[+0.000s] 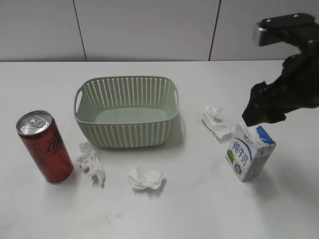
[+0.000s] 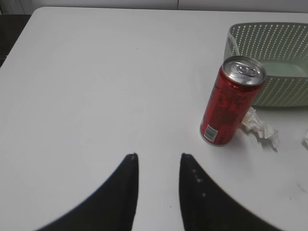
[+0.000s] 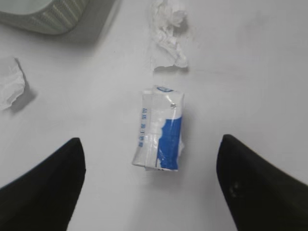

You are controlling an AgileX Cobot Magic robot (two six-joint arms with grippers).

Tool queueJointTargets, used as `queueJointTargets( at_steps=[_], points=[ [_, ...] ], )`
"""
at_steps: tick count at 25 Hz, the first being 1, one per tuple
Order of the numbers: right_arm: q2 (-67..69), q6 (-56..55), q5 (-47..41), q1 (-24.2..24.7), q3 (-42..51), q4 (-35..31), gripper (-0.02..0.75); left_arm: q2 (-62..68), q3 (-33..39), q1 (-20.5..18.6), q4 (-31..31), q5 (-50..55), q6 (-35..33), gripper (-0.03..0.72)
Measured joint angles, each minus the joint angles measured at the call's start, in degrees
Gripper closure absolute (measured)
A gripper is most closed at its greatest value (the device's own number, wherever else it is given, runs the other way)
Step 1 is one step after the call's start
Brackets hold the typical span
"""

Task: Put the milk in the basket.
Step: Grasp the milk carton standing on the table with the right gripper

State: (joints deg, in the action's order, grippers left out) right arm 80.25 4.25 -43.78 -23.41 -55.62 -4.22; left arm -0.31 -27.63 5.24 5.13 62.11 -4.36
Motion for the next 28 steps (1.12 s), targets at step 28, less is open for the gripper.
queueJointTargets(
  at_steps=[28],
  points=[
    [23.09,-2.90,4.29,-0.17,-1.77,2.48,0.371,0.00,0.00,0.00,0.00,0.00,0.00,0.454]
  ],
)
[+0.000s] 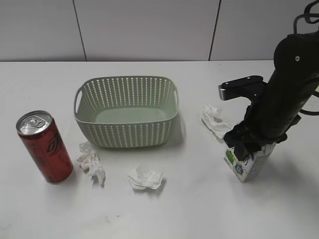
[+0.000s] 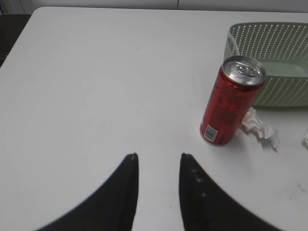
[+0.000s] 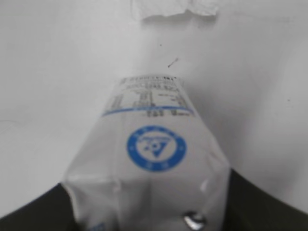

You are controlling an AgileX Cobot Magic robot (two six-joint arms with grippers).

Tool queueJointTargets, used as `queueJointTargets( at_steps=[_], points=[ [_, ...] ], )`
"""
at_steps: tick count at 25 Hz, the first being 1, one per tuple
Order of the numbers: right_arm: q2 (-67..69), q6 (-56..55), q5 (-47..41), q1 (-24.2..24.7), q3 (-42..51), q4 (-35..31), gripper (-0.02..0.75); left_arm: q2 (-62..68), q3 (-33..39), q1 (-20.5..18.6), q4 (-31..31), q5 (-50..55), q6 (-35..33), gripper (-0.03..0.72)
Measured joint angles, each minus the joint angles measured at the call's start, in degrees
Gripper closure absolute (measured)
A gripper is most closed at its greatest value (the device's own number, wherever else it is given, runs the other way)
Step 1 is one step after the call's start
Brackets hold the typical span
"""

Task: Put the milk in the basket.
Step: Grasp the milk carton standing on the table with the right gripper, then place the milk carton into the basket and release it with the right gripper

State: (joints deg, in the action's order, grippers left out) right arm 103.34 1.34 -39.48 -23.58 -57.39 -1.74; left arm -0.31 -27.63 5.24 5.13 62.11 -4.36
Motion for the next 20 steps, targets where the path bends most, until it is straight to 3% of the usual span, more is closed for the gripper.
queueJointTargets(
  at_steps=[10,20],
  points=[
    [0.37,0.59,-17.19,-0.64,-12.19,0.00,0.371,0.00,0.00,0.00,0.00,0.00,0.00,0.458],
    [3.85,1.86,-23.70,-8.74,-39.56,-0.96,0.372,0.00,0.00,0.00,0.00,0.00,0.00,0.458]
  ],
)
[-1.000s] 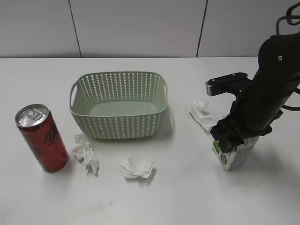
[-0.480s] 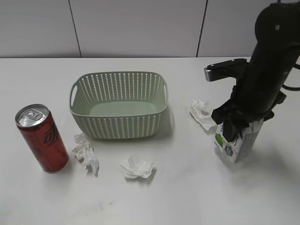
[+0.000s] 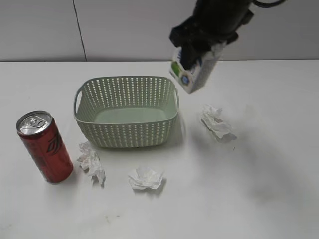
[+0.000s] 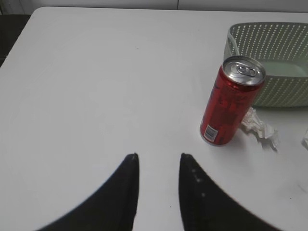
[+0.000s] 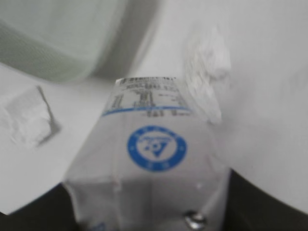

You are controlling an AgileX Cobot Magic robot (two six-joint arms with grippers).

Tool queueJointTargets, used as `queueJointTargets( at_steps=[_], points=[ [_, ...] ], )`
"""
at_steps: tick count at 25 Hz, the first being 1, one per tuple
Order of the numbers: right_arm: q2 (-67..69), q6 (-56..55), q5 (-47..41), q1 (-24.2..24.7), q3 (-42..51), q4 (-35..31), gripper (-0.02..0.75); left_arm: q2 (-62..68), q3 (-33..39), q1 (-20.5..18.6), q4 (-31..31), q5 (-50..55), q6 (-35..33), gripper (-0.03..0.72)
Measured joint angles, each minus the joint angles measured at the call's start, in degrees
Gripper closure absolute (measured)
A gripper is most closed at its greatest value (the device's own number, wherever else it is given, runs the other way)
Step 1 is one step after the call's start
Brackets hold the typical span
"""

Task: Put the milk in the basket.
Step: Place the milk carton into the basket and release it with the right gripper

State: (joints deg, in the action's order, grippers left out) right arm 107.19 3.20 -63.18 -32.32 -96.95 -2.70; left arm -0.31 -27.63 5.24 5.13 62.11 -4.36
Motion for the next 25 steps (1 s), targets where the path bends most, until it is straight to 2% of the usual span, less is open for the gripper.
queueJointTargets(
  at_steps=[5,9,17,25],
  points=[
    [8.29,0.05,-0.75,-4.95,-12.74,-0.18,0.372,0.00,0.00,0.00,0.00,0.00,0.00,0.458],
    [15.35,0.17,-0.81,-7.16,-18.60,-0.31,0.372,0.00,0.00,0.00,0.00,0.00,0.00,0.458],
    [25.57,0.29,2.10,-7.46,-19.47,3.02,0.372,0.00,0.00,0.00,0.00,0.00,0.00,0.459],
    [29.12,0.73,6.30,-7.46,-19.58,3.17,0.372,0.00,0.00,0.00,0.00,0.00,0.00,0.459]
  ],
)
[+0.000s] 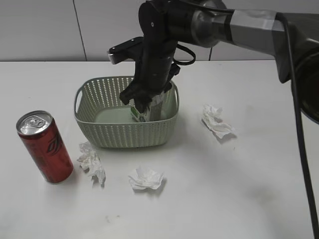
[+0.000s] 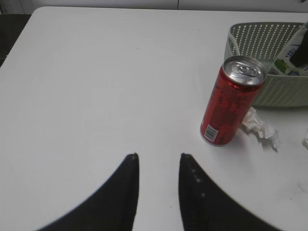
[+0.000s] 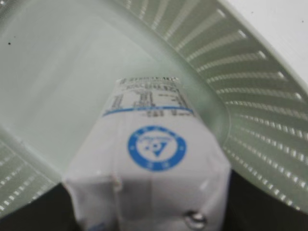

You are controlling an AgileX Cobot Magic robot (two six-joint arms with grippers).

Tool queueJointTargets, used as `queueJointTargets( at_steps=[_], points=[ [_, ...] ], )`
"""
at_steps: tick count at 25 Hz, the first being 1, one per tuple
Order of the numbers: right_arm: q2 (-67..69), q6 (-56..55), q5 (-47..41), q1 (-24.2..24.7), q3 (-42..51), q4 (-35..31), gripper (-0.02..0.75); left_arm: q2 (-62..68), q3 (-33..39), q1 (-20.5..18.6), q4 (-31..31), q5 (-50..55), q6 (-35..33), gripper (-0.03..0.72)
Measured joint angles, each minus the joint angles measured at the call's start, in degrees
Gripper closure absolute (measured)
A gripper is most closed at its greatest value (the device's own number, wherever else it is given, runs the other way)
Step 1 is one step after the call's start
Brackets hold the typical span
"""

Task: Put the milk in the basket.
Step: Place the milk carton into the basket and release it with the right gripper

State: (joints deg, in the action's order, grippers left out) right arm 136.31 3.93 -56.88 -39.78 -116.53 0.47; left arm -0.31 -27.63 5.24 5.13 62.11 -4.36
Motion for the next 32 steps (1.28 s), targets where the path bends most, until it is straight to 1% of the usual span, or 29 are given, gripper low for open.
queueJointTargets(
  at_steps=[5,6,7,9,10,12,17,22,25,28,32],
  points=[
    [0.90,0.19,0.49,0.00,-0.28,-0.47,0.369,0.00,0.00,0.00,0.00,0.00,0.00,0.459],
    [0.97,0.49,0.65,0.00,-0.28,-0.47,0.344,0.00,0.00,0.00,0.00,0.00,0.00,0.459],
    [1.00,1.21,0.82,0.00,-0.28,-1.26,0.301,0.00,0.00,0.00,0.00,0.00,0.00,0.459],
    [1.00,2.21,1.08,0.00,-0.46,-2.48,0.157,0.00,0.00,0.00,0.00,0.00,0.00,0.460],
    [1.00,2.44,1.13,0.00,-0.46,-2.98,0.128,0.00,0.00,0.00,0.00,0.00,0.00,0.460],
    [1.00,2.73,1.13,0.00,-0.46,-3.38,0.098,0.00,0.00,0.00,0.00,0.00,0.00,0.460],
    [-1.98,3.28,-0.32,0.00,-0.46,-3.50,0.081,0.00,0.00,0.00,0.00,0.00,0.00,0.460],
    [-10.27,3.35,-3.01,1.37,-0.57,-3.81,0.079,0.00,0.00,0.00,0.00,0.00,0.00,0.460],
    [-16.03,2.45,-5.86,4.32,-0.57,-3.84,0.077,0.00,0.00,0.00,0.00,0.00,0.00,0.460],
    [-22.04,0.90,-8.00,8.52,0.11,-3.48,0.078,0.00,0.00,0.00,0.00,0.00,0.00,0.460],
    [-30.91,-2.41,-10.05,14.70,6.01,-1.70,0.078,0.00,0.00,0.00,0.00,0.00,0.00,0.461]
  ],
)
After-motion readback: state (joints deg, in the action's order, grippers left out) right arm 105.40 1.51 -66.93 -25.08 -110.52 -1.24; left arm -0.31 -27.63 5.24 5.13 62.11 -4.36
